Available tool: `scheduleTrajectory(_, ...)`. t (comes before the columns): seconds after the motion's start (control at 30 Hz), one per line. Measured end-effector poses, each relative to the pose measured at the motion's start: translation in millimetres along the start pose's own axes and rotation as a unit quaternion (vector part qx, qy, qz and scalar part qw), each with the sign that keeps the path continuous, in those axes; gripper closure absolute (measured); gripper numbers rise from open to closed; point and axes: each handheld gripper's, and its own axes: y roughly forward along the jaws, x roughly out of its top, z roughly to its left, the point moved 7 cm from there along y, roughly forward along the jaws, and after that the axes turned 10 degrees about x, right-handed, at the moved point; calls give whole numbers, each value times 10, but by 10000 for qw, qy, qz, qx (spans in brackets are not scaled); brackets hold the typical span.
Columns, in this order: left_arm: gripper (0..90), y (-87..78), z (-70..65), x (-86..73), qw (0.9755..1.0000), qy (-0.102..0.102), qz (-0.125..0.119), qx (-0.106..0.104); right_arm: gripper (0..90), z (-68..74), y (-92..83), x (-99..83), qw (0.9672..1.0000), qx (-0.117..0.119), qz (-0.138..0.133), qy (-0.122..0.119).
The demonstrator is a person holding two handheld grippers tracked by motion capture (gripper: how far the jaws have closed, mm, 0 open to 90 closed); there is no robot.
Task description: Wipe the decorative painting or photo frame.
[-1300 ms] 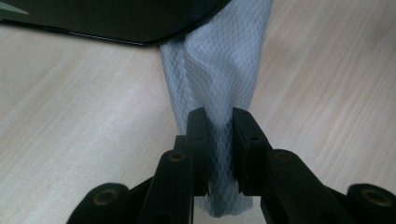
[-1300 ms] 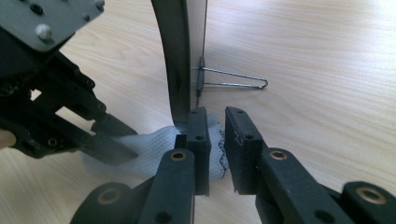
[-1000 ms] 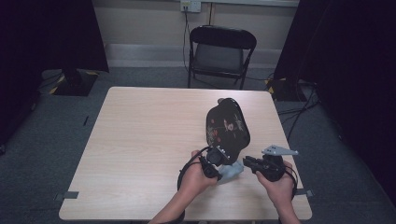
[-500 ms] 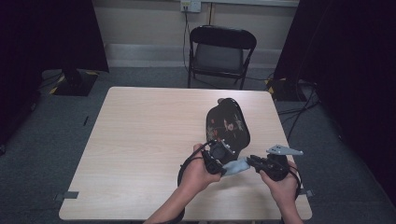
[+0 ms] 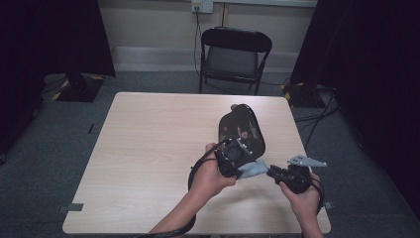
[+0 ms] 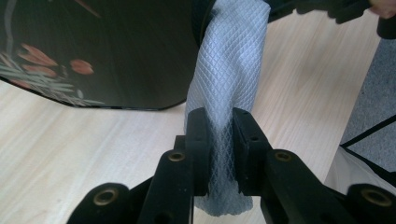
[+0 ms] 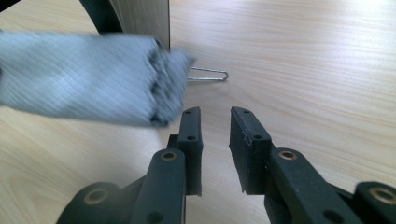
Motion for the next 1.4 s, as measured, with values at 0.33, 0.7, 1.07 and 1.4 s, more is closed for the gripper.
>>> scheduleTrajectory(0.33, 784, -173, 17, 120, 9999, 87, -4, 58, 726, 38, 18, -35, 10000, 52, 68, 10)
scheduleTrajectory(0.7, 784, -399, -27, 285, 9996, 149, -238, 52, 716, 83, 64, -54, 9998, 152, 99, -12)
scheduleTrajectory(1.07, 783, -628, 34, 459, 9988, 242, -333, 247, 696, 110, 90, -64, 9997, 206, 134, -21)
scheduleTrajectory(1.4, 783, -747, 98, 603, 9982, 195, -435, 359, 651, 256, 136, -23, 9988, 441, 140, -164)
